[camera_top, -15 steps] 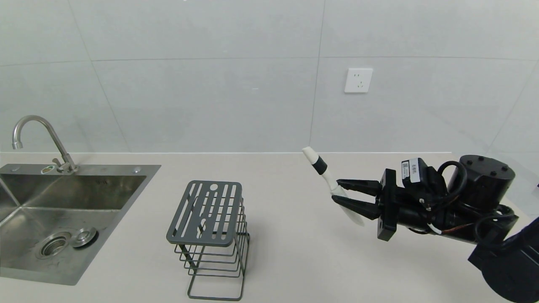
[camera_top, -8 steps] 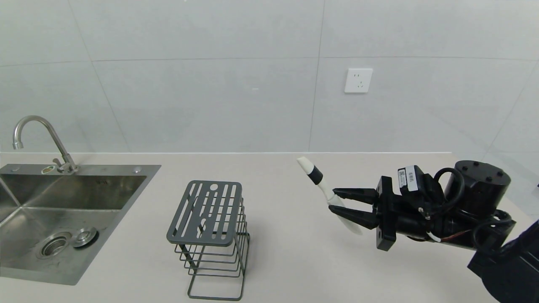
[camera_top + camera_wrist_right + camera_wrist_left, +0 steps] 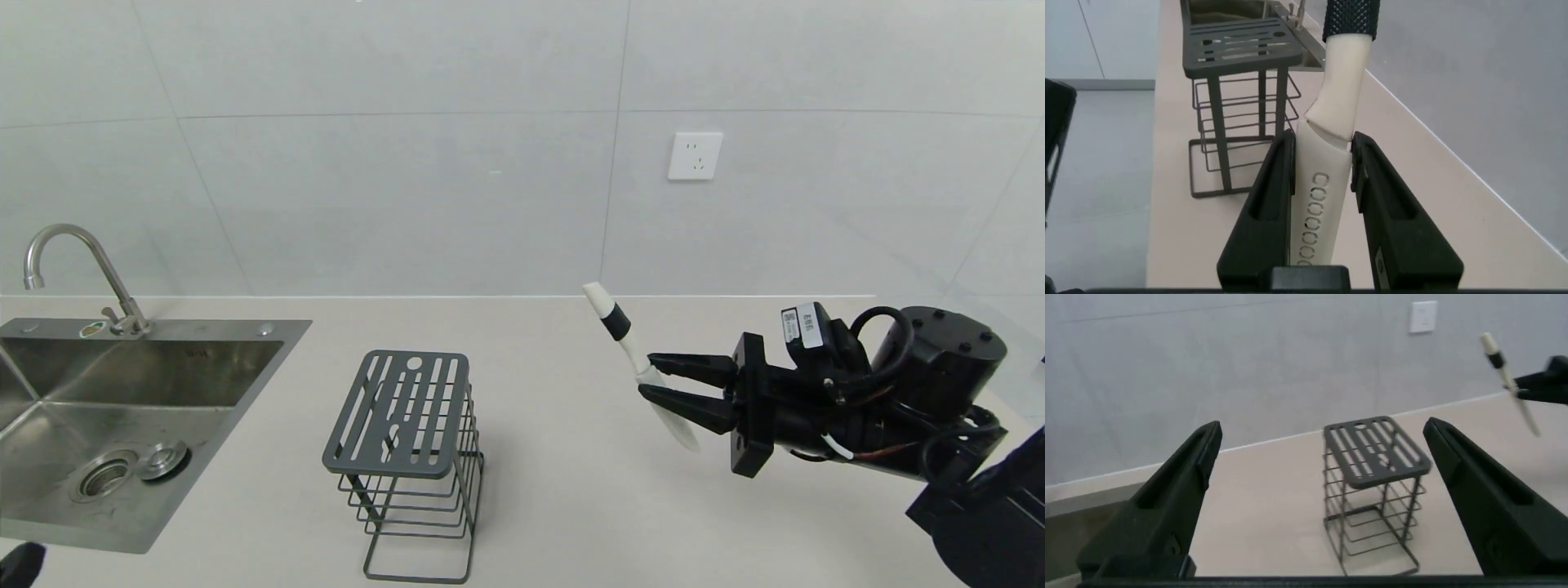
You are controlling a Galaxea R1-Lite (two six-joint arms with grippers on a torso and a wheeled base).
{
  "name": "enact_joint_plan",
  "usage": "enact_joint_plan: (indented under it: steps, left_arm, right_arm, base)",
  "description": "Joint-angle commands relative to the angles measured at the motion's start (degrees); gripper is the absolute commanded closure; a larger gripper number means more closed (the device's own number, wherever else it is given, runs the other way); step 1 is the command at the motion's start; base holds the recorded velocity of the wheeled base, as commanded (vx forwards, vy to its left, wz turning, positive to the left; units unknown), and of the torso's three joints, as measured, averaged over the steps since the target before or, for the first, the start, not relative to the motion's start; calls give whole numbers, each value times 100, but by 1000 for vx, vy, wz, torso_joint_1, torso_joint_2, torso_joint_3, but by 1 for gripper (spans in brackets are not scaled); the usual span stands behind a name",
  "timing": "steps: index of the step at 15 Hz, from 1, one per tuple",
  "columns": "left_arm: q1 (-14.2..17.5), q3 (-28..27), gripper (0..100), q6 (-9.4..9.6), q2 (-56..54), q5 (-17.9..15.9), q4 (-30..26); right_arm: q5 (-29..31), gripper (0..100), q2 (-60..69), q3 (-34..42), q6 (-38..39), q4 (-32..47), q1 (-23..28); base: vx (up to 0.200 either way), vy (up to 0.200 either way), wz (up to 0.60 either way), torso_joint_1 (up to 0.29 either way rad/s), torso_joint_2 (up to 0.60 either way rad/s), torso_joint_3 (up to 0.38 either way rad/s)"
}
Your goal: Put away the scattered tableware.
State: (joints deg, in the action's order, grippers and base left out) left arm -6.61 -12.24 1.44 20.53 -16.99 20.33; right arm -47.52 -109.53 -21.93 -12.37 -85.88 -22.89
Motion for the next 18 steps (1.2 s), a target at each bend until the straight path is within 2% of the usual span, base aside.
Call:
enact_joint_plan:
  steps: [1, 2, 5, 7, 9, 10, 12, 13, 14, 16, 17, 18]
  left_arm:
    - [-429, -420, 0, -3, 1146, -155, 14]
    - [-491, -446, 0, -3, 1269, -234, 23]
    - [-904, -648, 0, -56, 1849, -744, 111]
    - [-1018, -604, 0, -74, 2192, -1034, 252]
    - [-1053, -595, 0, -74, 2895, -1658, 990]
    - [-1044, -595, 0, -65, 3335, -2080, 1632]
    - [-1062, -595, 0, -82, 3924, -2748, 2502]
    - [-1053, -595, 0, -100, 4108, -2994, 2739]
    - [-1062, -595, 0, -267, 4381, -3249, 3082]
    - [-1159, -622, 0, -557, 4442, -3266, 3187]
    - [-1159, -622, 0, -557, 4442, -3266, 3187]
    - [-1431, -683, 0, -698, 4477, -3266, 3196]
  right_arm:
    - [-3, 100, 2, 13, -2, -16, -5]
    - [-3, 100, 2, 5, -2, -16, -5]
    - [-12, 100, 2, -13, -2, -25, -92]
    - [-3, 100, -16, -180, 68, -130, -110]
    - [-12, 100, -121, -479, 728, -412, -119]
    - [-12, 100, -156, -505, 956, -412, -189]
    - [-12, 100, -174, -479, 956, -412, -321]
    - [-12, 100, -174, -488, 956, -412, -374]
    - [-12, 100, -156, -505, 956, -412, -488]
    - [-12, 100, -139, -505, 939, -412, -514]
    - [-12, 100, -139, -505, 939, -412, -514]
    - [-12, 100, 28, -505, 939, -412, -558]
  base:
    - [0, 0, 0, 0, 0, 0]
    - [0, 0, 0, 0, 0, 0]
    - [0, 0, 0, 0, 0, 0]
    - [0, 0, 0, 0, 0, 0]
    - [0, 0, 0, 0, 0, 0]
    - [0, 0, 0, 0, 0, 0]
    - [0, 0, 0, 0, 0, 0]
    - [0, 0, 0, 0, 0, 0]
    - [0, 0, 0, 0, 0, 0]
    - [0, 0, 0, 0, 0, 0]
    - [0, 0, 0, 0, 0, 0]
    - [0, 0, 0, 0, 0, 0]
